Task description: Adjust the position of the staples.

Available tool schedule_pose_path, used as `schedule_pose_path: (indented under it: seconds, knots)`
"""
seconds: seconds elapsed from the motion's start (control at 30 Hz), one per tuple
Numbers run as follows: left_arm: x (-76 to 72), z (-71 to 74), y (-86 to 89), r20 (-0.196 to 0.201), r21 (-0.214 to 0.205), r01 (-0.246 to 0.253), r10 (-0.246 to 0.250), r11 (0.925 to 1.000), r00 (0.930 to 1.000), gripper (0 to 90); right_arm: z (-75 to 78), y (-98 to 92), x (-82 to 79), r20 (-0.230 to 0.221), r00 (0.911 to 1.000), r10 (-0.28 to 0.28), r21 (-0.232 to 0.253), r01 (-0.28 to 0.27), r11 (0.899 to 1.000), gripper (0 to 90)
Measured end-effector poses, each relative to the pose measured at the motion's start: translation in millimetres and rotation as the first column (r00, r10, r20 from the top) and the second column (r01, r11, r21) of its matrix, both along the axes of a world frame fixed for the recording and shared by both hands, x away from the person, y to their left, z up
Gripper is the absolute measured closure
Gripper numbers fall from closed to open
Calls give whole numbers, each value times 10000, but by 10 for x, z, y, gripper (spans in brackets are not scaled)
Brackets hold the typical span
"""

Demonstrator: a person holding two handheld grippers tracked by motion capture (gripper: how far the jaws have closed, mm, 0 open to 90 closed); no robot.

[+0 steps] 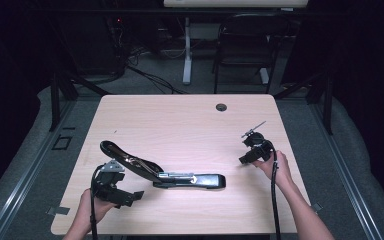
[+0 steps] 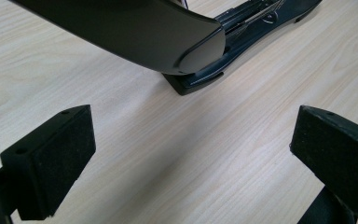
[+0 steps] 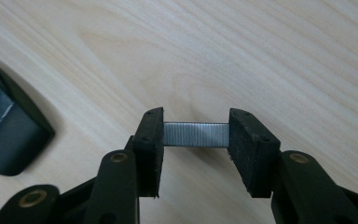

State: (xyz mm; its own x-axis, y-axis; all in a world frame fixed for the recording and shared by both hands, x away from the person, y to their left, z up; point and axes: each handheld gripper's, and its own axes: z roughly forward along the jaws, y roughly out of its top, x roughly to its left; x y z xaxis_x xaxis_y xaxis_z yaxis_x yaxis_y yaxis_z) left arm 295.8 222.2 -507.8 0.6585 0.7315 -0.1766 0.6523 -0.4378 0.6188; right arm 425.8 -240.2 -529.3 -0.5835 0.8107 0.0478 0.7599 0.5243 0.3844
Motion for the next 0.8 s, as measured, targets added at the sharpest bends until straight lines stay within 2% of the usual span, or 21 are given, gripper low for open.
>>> schedule_pose_path:
  seconds: [0.1,0.13,0.23,0.27,0.3,0.33,0.4,0.47,0.57,0.63,0.67,0.7,0.73,0.8]
  knots:
    - [3,1,7,-21,-50,-43,43,10000,10000,1,48,22,-82,-24,9999,-100,125,100,9999,570]
    - [4,3,10,-31,-46,-74,74,10000,10000,2,71,22,-106,-71,10000,21,-28,-21,10000,570]
    - [7,2,11,-40,-39,-103,103,9999,9999,1,102,38,-196,-51,9999,-130,61,130,9999,570]
    - [8,2,9,-42,-22,-103,102,9999,9999,2,120,35,-218,-62,10000,-65,-55,64,10000,570]
    - [8,2,8,-41,-6,-108,108,9999,9999,2,128,38,-244,-105,9999,-102,92,103,9999,570]
    - [8,1,8,-44,-18,-109,109,9999,9999,1,143,30,-265,-84,9999,-92,-168,91,9998,570]
    - [9,1,7,-46,-8,-119,119,9999,9999,2,158,33,-313,-159,9998,-111,78,112,9999,570]
    - [11,-2,8,-55,-9,-107,107,9999,9999,2,175,31,-354,-247,9996,-114,-33,113,9999,570]
    - [14,-3,10,-58,26,-113,114,9999,9999,2,173,38,-397,-380,9992,-137,-137,132,9998,570]
    - [14,-3,10,-57,42,-107,108,9999,9999,1,156,54,-422,-510,9984,-241,24,242,9997,570]
    - [13,-3,10,-57,29,-111,111,9999,9999,2,145,60,-439,-590,9978,-317,-174,307,9994,570]
    - [13,-3,10,-60,30,-106,106,9999,9999,2,127,71,-453,-627,9972,-409,10,410,9992,570]
    - [13,-3,10,-61,44,-94,94,9999,9999,2,117,71,-461,-762,9963,-385,-275,365,9990,570]
    - [14,-4,10,-65,51,-87,87,9999,9999,1,61,101,-498,-814,9947,-632,-151,622,9980,569]
